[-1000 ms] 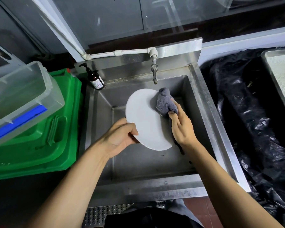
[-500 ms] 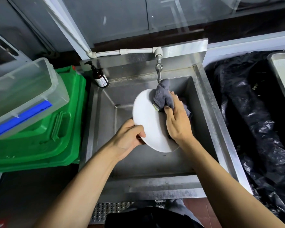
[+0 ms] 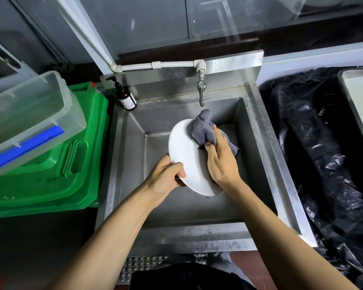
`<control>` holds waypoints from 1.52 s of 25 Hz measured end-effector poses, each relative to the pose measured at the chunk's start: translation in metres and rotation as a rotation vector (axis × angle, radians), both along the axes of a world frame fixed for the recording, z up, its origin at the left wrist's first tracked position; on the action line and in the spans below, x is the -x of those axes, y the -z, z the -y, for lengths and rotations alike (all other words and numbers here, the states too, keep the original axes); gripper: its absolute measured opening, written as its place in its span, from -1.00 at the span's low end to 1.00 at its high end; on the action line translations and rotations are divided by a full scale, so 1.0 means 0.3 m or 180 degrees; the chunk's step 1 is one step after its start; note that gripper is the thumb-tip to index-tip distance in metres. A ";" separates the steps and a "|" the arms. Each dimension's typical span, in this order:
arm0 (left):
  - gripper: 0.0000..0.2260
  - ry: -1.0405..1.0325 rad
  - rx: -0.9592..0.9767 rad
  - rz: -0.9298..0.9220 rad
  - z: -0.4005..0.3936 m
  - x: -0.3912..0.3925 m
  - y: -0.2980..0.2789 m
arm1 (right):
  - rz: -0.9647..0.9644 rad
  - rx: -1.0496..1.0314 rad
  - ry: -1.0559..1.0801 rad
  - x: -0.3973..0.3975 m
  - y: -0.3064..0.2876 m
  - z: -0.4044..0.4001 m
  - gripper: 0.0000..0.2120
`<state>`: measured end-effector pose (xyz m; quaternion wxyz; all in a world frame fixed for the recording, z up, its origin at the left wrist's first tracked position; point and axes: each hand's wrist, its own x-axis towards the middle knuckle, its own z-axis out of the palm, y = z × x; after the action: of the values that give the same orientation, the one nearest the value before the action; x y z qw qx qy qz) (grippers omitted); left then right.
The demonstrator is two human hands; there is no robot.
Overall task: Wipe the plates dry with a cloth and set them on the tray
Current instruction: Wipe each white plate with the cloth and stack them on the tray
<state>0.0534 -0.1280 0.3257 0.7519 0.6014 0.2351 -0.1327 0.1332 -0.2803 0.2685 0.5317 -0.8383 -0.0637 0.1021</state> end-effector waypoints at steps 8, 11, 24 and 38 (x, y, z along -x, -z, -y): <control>-0.79 0.0011 -0.0086 0.0053 -0.027 0.013 0.010 | 0.0223 -0.0320 -0.0546 0.053 0.021 -0.038 -0.52; -0.79 0.0047 -0.0229 0.0038 -0.026 0.017 -0.007 | -0.0160 -0.0127 -0.0143 0.047 0.048 -0.017 -0.46; -0.65 0.0329 -0.0503 0.0160 -0.015 0.005 -0.028 | -0.0003 -0.0793 -0.0580 0.106 0.009 -0.081 -0.38; -0.62 0.0057 -0.0154 0.0182 -0.042 0.024 -0.008 | -0.0156 -0.0744 -0.0732 0.110 0.010 -0.086 -0.41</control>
<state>0.0462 -0.1154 0.3281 0.7424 0.6250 0.2113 -0.1164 0.1000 -0.2547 0.2655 0.6118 -0.7552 -0.1577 0.1747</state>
